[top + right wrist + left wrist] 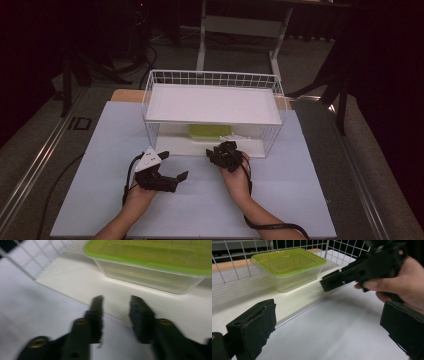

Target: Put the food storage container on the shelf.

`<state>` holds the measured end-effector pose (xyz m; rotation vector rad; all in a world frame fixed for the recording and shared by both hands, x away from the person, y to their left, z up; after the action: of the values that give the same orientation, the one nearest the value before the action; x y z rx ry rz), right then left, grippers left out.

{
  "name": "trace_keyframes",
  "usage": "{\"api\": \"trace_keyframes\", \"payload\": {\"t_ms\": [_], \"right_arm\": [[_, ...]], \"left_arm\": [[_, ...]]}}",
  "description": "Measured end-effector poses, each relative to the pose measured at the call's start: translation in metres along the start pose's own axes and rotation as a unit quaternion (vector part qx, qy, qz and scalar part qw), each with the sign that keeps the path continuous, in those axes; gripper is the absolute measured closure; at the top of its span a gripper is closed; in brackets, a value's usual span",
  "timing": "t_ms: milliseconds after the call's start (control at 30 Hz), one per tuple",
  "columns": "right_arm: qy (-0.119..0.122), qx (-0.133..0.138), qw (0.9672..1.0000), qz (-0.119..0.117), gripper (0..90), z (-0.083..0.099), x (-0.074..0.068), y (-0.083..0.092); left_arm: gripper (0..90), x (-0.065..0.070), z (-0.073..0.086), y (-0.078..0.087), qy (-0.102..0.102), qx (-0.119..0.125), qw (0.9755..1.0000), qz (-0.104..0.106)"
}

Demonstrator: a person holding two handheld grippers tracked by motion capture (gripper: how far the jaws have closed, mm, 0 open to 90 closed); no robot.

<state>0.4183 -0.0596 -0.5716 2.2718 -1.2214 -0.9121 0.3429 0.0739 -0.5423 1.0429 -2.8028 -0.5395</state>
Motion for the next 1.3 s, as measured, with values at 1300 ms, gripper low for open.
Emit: {"api": "trace_keyframes", "payload": {"t_ms": [1300], "right_arm": [[0.070,0.030,0.9949,-0.065,14.8,0.016,0.006,0.075]], "left_arm": [[1.3,0.027,-0.015,0.012,-0.006,-0.003,0.9963,0.085]]}}
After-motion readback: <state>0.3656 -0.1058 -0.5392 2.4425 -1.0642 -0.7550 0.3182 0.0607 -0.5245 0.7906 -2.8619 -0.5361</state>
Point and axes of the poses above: each handheld gripper's, and its own axes: y roughly backward along the jaws, z roughly out of its underside, x roughly to its right, the point moved 10 cm from there along -y, roughly forward along the jaws, and after that the axes turned 11 degrees about -y, right-handed, at the moved point
